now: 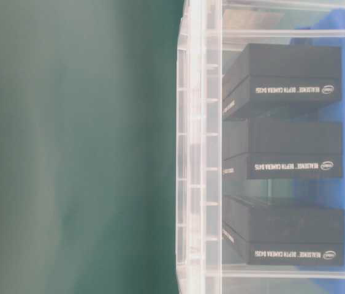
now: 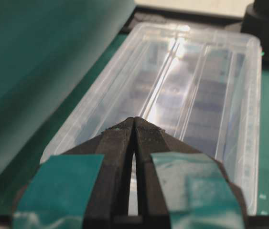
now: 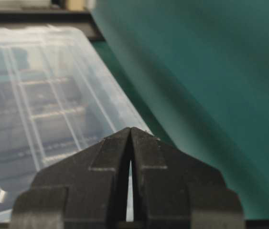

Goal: Clamp the lid of the box with both arms, then lift and open it.
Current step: 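Raise both grippers and rotate them toward the box's short ends, then move both grippers inward to the lid rims at the box ends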

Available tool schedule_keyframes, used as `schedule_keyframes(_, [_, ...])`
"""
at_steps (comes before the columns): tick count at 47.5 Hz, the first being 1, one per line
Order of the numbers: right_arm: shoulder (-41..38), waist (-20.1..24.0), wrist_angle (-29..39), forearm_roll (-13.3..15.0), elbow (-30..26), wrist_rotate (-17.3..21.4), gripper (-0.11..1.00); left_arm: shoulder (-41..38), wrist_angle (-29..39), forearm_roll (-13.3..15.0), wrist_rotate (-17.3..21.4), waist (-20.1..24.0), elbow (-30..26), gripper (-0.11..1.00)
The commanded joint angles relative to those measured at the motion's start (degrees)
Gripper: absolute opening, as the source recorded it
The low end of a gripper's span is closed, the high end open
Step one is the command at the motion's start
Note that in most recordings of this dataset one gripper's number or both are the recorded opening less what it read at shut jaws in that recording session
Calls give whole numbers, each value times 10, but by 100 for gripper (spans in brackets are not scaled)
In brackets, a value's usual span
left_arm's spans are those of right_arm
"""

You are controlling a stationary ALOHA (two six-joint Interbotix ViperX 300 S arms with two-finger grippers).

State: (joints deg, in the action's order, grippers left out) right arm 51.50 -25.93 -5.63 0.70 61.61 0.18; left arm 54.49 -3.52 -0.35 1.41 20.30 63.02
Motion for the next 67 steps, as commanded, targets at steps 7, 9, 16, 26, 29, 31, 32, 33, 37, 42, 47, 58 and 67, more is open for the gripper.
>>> schedule_keyframes(7, [-8, -2, 72, -1, -33, 5, 0, -4, 69, -2, -4, 4, -33, 1])
schedule_keyframes(9, [-8, -2, 98, -1, -40, 6, 0, -4, 92, -2, -4, 4, -39, 1])
schedule_keyframes(16, [-11, -2, 187, -4, -56, 16, 0, -4, 180, -1, -11, 4, -62, 1])
schedule_keyframes(26, [-34, -2, 285, -1, -72, 33, 0, -5, 280, -2, -22, 21, -76, 1])
schedule_keyframes(29, [-46, -2, 316, -1, -77, 33, 0, -5, 308, -1, -22, 26, -77, 1])
schedule_keyframes(31, [-55, -2, 337, -1, -82, 33, 0, -5, 330, -1, -23, 31, -79, 1])
schedule_keyframes(32, [-59, -2, 344, -1, -83, 33, 0, -5, 337, -1, -22, 32, -79, 1])
schedule_keyframes(33, [-63, -2, 351, -1, -84, 33, 0, -5, 344, -1, -23, 33, -79, 1])
schedule_keyframes(37, [-81, -2, 374, 0, -88, 33, 0, -5, 365, -2, -22, 35, -79, 1])
schedule_keyframes(42, [-104, -2, 398, 6, -91, 33, 0, -6, 391, -2, -22, 35, -79, 1])
schedule_keyframes(47, [-132, -2, 416, 11, -95, 33, 0, -6, 411, -1, -22, 35, -78, 1])
schedule_keyframes(58, [-174, -3, 417, 15, -105, 32, 0, -33, 417, -1, -22, 35, -77, 1])
schedule_keyframes(67, [-177, -3, 417, 17, -107, 32, 0, -86, 417, -2, -18, 35, -86, 1])
